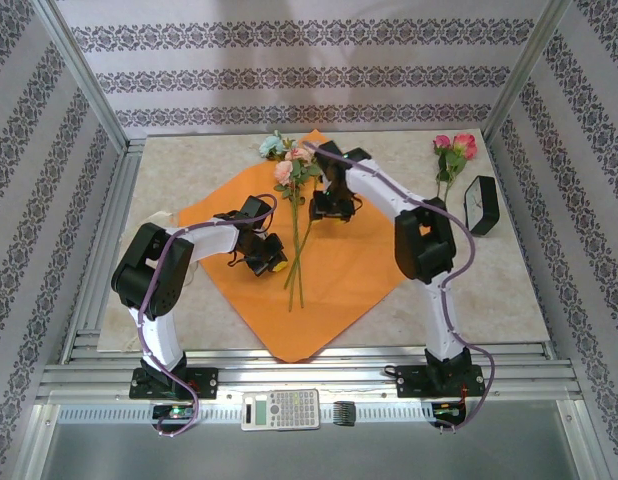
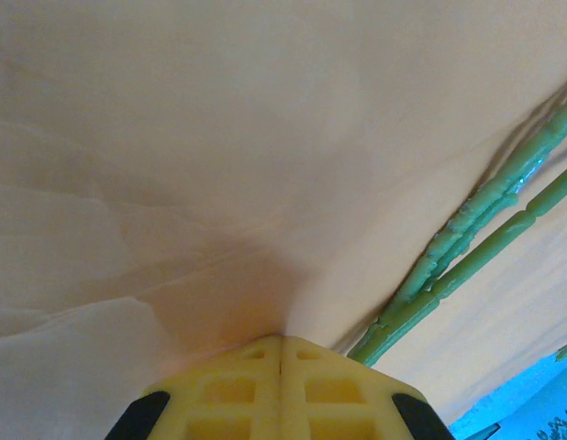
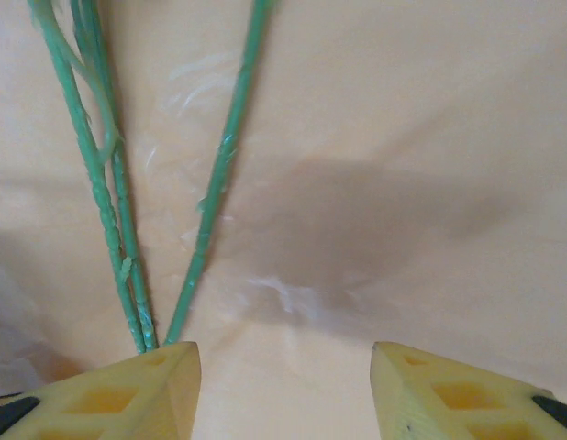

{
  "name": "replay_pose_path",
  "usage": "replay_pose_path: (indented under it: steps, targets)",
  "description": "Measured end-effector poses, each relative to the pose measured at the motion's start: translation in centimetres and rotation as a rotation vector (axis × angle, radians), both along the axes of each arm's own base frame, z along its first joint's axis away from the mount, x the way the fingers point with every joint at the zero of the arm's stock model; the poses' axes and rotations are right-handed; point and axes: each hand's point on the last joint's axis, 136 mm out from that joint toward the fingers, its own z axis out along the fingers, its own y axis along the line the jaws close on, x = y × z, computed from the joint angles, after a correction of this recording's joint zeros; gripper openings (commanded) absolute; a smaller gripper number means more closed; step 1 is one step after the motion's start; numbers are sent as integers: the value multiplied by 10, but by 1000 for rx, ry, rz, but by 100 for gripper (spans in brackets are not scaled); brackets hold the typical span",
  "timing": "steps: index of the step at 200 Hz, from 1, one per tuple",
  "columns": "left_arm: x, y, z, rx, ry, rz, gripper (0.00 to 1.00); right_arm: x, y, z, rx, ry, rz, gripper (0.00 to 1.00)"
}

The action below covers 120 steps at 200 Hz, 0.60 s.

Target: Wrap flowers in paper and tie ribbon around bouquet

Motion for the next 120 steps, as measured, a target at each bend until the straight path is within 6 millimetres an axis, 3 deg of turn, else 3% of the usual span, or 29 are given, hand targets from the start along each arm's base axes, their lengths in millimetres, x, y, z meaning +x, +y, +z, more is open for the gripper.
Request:
replay_pose_path:
  steps: [18,34,51,69,83,102,120]
  targets:
    - [0,0,0,0,0,0,0,21,-42,42,16,-97,-71,52]
    - [0,0,0,0,0,0,0,43,-105,76,12,-184,-181,49]
    - [0,0,0,0,0,0,0,61,-179,92,-26,-238,-307,47]
    - [0,0,0,0,0,1,0,70,-252,85,-97,-235,-425,47]
    - [0,0,0,-2,-2,1,0,77,-289,71,-141,-205,-480,47]
    - [0,0,0,-3,-3,2,0,87,-315,45,-182,-158,-506,46]
    - [0,0,0,-3,-3,3,0,87,-319,15,-197,-87,-500,45]
